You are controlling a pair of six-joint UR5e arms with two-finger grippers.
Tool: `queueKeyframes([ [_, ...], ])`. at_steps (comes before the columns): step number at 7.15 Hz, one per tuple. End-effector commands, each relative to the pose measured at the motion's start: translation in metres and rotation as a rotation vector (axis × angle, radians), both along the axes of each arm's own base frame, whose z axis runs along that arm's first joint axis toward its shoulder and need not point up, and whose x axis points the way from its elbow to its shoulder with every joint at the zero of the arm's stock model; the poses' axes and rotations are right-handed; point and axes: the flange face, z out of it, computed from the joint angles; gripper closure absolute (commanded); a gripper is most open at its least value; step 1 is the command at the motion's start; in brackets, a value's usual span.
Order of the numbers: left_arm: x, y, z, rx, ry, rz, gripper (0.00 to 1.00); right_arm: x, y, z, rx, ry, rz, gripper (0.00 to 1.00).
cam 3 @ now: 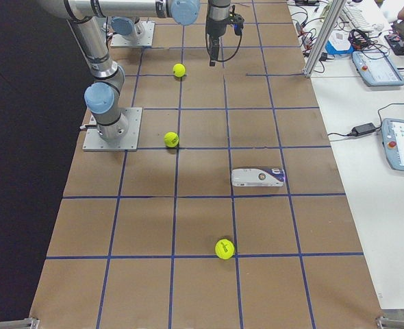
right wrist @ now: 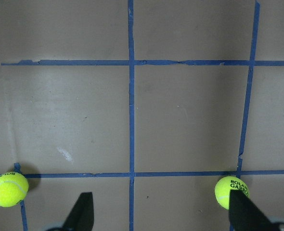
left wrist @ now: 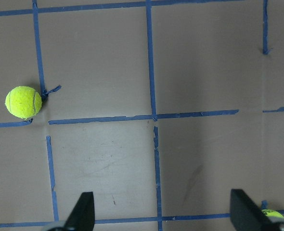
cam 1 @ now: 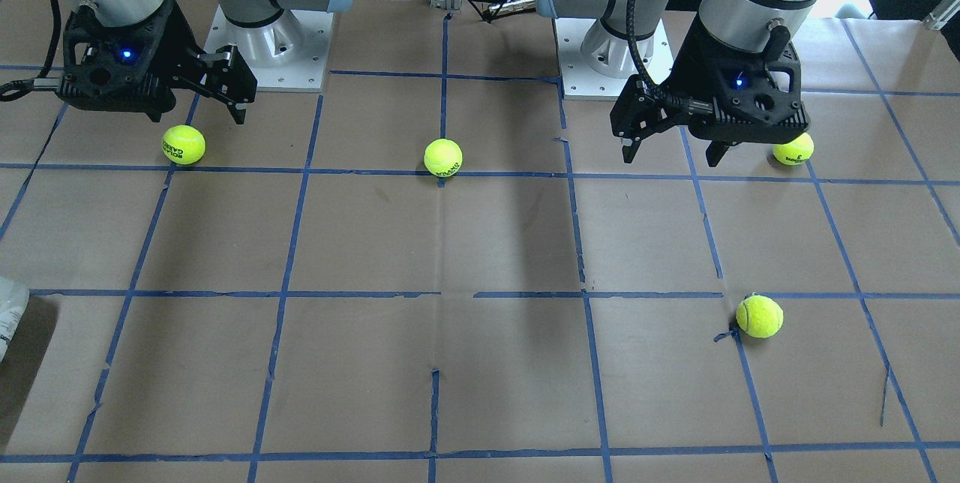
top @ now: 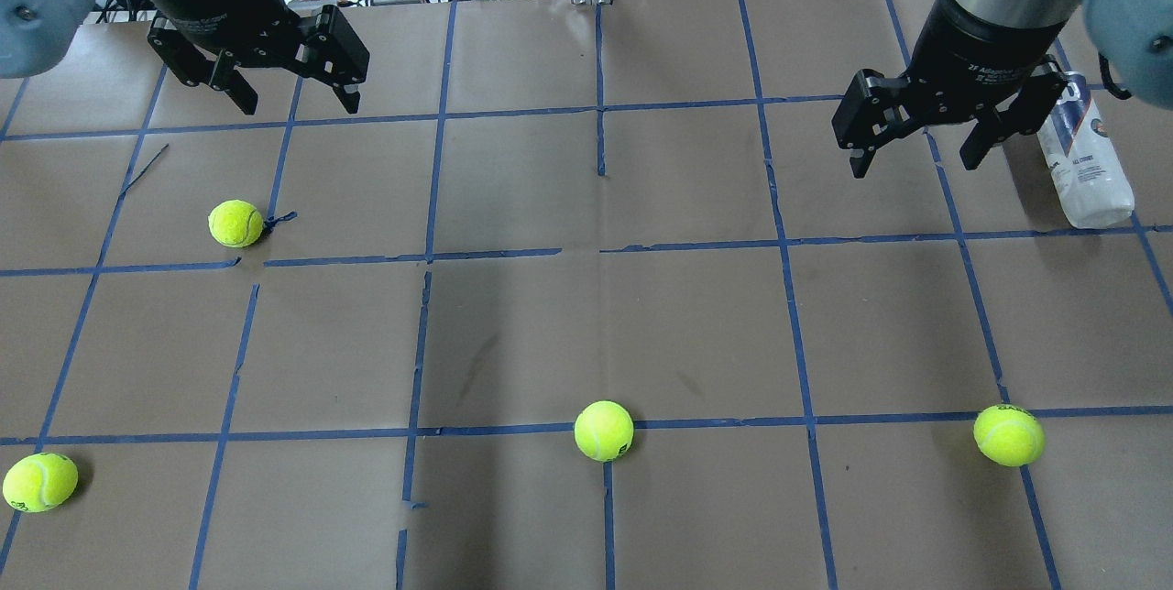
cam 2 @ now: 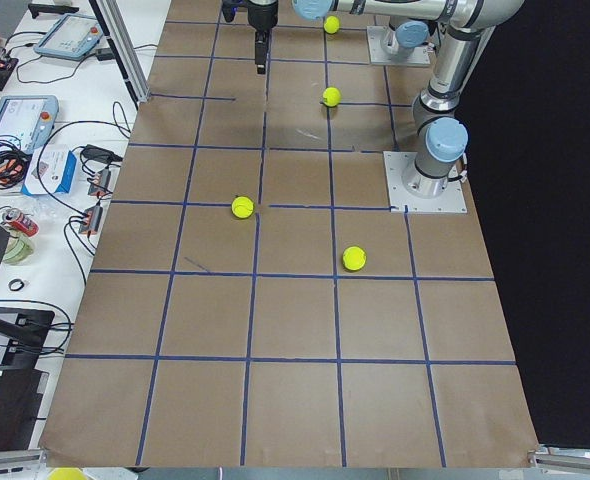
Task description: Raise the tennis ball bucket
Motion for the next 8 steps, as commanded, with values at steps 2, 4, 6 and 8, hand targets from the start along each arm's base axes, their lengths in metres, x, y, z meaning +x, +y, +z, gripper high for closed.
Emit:
queueKeyframes([
  [2, 0.0000, 0.0000, 0.0000, 0.000, 0.000, 0.002, 0.00, -0.0007, -0.0005, 0.0017, -0.003, 0.000, -0.003, 0.00],
  [4, 0.0002, 0.0001, -0.0007, 0.002, -0.002, 0.000, 0.00, -0.0013, -0.0008, 0.0025, -0.005, -0.001, -0.006, 0.00],
  [6, 0.0000, 0.0001, -0.0008, 0.002, 0.000, 0.000, 0.00, -0.0013, -0.0010, 0.0026, -0.006, -0.001, -0.006, 0.00],
  [8, 0.0002, 0.0001, -0.0008, 0.002, -0.001, 0.000, 0.00, -0.0030, -0.0030, 0.0042, -0.017, 0.001, -0.009, 0.00],
])
